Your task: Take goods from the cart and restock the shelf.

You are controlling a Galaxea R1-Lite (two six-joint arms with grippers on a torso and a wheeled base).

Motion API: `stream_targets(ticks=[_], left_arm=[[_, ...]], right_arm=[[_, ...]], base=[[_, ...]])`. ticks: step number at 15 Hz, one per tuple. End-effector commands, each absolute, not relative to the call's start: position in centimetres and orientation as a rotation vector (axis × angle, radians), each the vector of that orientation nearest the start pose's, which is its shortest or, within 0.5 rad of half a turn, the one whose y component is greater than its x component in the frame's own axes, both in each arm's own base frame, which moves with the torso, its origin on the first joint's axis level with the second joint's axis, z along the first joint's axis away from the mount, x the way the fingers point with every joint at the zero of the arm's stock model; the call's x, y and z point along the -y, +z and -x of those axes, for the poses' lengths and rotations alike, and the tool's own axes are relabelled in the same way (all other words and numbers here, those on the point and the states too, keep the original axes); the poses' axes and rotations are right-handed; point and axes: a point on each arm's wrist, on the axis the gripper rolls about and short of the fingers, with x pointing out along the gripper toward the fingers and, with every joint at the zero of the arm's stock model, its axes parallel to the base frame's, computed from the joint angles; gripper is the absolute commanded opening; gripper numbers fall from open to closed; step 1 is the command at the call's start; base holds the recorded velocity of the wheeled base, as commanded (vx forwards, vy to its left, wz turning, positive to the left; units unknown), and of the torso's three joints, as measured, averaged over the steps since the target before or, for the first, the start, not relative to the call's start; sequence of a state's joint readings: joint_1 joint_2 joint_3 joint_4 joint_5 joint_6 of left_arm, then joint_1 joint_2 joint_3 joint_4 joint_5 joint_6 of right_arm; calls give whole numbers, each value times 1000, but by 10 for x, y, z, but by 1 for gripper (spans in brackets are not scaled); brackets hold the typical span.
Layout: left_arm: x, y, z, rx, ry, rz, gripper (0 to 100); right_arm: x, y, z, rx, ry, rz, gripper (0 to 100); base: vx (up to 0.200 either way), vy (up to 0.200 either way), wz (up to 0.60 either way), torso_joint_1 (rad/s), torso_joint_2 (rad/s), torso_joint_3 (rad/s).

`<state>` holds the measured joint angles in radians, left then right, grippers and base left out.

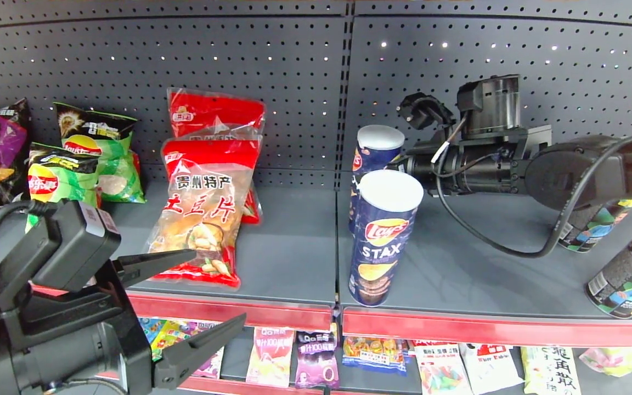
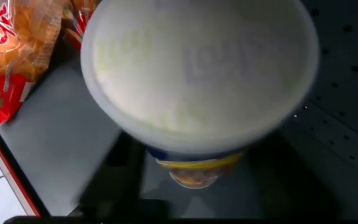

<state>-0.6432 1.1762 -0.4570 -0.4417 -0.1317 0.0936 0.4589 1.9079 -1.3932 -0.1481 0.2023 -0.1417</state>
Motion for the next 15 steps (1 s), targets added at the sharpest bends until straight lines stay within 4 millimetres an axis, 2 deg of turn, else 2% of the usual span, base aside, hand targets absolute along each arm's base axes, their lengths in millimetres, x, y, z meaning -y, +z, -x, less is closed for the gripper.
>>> stream_targets(ticks=[1, 4, 8, 9, 11, 15], left_arm=[[102, 190, -131, -245, -784, -162, 100], [103, 188, -132, -253, -784, -164, 100], [107, 185, -138, -278, -781, -173, 100], [109, 184, -140, -284, -782, -176, 100], [110, 183, -141, -288, -783, -178, 100], [109, 184, -141, -283, -783, -177, 100]], right_arm=[[-170, 231, -333, -321, 673, 184, 100], [-159, 234, -312, -332, 667, 186, 100], [-134, 231, -263, -365, 627, 201, 100], [-131, 229, -259, -371, 623, 201, 100], [-126, 225, -265, -390, 601, 198, 100], [-125, 219, -294, -402, 561, 191, 100]], base=[[0, 0, 0, 0, 0, 0], [0, 0, 0, 0, 0, 0], [0, 0, 0, 0, 0, 0], [0, 0, 0, 0, 0, 0], [0, 0, 0, 0, 0, 0], [0, 0, 0, 0, 0, 0]])
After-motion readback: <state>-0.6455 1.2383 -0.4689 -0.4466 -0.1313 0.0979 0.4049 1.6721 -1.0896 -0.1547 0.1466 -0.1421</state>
